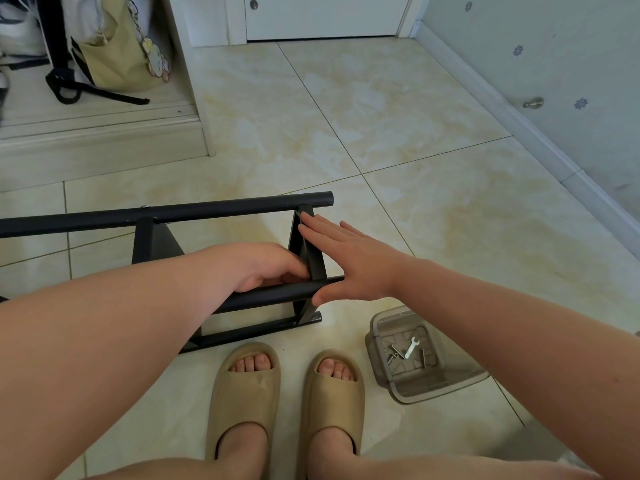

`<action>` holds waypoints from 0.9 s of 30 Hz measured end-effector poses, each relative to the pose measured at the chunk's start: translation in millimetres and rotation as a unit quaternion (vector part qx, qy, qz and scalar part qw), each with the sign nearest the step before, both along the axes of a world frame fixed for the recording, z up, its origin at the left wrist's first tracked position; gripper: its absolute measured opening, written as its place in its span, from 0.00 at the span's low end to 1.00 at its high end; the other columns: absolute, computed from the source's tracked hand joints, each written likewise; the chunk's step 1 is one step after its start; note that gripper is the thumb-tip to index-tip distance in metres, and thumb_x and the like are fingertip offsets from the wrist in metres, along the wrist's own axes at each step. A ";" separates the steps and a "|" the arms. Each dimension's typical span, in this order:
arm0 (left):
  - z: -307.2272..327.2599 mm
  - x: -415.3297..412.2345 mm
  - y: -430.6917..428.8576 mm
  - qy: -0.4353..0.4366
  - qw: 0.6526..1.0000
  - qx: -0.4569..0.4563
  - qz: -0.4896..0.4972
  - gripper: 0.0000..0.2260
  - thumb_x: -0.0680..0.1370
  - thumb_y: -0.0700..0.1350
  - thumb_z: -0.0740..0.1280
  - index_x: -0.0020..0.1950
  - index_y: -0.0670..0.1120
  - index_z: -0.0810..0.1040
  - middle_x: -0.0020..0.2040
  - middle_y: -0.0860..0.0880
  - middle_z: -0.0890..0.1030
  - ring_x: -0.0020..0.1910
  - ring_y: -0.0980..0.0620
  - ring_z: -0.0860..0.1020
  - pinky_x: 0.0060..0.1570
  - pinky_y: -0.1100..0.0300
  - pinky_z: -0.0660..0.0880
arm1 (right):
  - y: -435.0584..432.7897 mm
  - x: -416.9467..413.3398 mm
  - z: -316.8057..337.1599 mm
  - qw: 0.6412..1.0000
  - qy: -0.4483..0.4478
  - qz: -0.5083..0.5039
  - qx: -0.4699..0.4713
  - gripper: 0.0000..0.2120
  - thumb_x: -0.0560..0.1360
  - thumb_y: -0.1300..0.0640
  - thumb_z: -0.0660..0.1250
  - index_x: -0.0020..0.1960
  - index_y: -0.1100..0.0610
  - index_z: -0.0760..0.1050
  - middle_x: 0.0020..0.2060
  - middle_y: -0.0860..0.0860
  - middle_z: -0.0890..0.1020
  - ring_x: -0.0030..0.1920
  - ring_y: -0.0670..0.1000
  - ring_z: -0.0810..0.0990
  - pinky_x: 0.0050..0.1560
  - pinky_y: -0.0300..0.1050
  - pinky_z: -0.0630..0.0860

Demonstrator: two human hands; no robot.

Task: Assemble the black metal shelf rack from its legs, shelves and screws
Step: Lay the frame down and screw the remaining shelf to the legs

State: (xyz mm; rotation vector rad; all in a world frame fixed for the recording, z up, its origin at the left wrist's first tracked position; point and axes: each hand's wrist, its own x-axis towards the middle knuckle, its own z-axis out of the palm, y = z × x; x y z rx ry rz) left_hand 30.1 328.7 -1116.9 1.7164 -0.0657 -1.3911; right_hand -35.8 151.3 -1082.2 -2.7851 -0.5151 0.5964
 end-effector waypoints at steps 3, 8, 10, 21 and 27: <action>-0.1 1.2 2.5 0.021 0.999 -0.022 0.011 0.09 0.78 0.33 0.64 0.49 0.42 0.82 0.43 0.43 0.84 0.45 0.46 0.81 0.54 0.53 0.76 | -0.6 0.8 -0.4 1.000 -0.003 -0.002 0.001 0.54 0.73 0.33 0.70 0.83 0.52 0.40 0.81 0.45 0.38 0.80 0.44 0.37 0.79 0.44 0.36; -0.9 -0.2 -1.5 0.060 0.998 0.025 0.001 0.10 0.80 0.41 0.63 0.58 0.42 0.81 0.51 0.43 0.82 0.50 0.47 0.80 0.55 0.51 0.78 | -0.5 -0.5 -1.4 1.000 -0.003 -0.004 0.005 0.54 0.73 0.34 0.70 0.83 0.52 0.40 0.81 0.45 0.38 0.80 0.43 0.37 0.79 0.44 0.36; -2.8 -0.6 -3.0 0.031 0.999 0.041 -0.009 0.12 0.80 0.43 0.64 0.59 0.42 0.82 0.49 0.44 0.83 0.48 0.48 0.81 0.48 0.54 0.80 | -0.3 -0.7 -1.3 1.000 -0.003 -0.004 0.005 0.54 0.73 0.34 0.70 0.83 0.52 0.40 0.81 0.45 0.38 0.80 0.44 0.37 0.79 0.44 0.36; -2.4 1.1 1.2 -0.007 0.999 -0.033 0.015 0.07 0.77 0.32 0.66 0.46 0.42 0.82 0.40 0.44 0.84 0.40 0.47 0.82 0.44 0.58 0.78 | 0.4 0.6 1.9 1.000 0.002 -0.004 0.000 0.54 0.73 0.34 0.70 0.83 0.52 0.40 0.81 0.45 0.38 0.80 0.44 0.37 0.80 0.46 0.37; -0.8 1.6 1.2 -0.025 1.000 -0.016 0.002 0.10 0.75 0.31 0.67 0.44 0.44 0.83 0.37 0.47 0.84 0.40 0.48 0.81 0.43 0.59 0.77 | 0.2 0.6 2.1 1.000 0.005 -0.006 0.003 0.53 0.73 0.34 0.70 0.83 0.52 0.40 0.81 0.45 0.38 0.80 0.44 0.37 0.79 0.44 0.37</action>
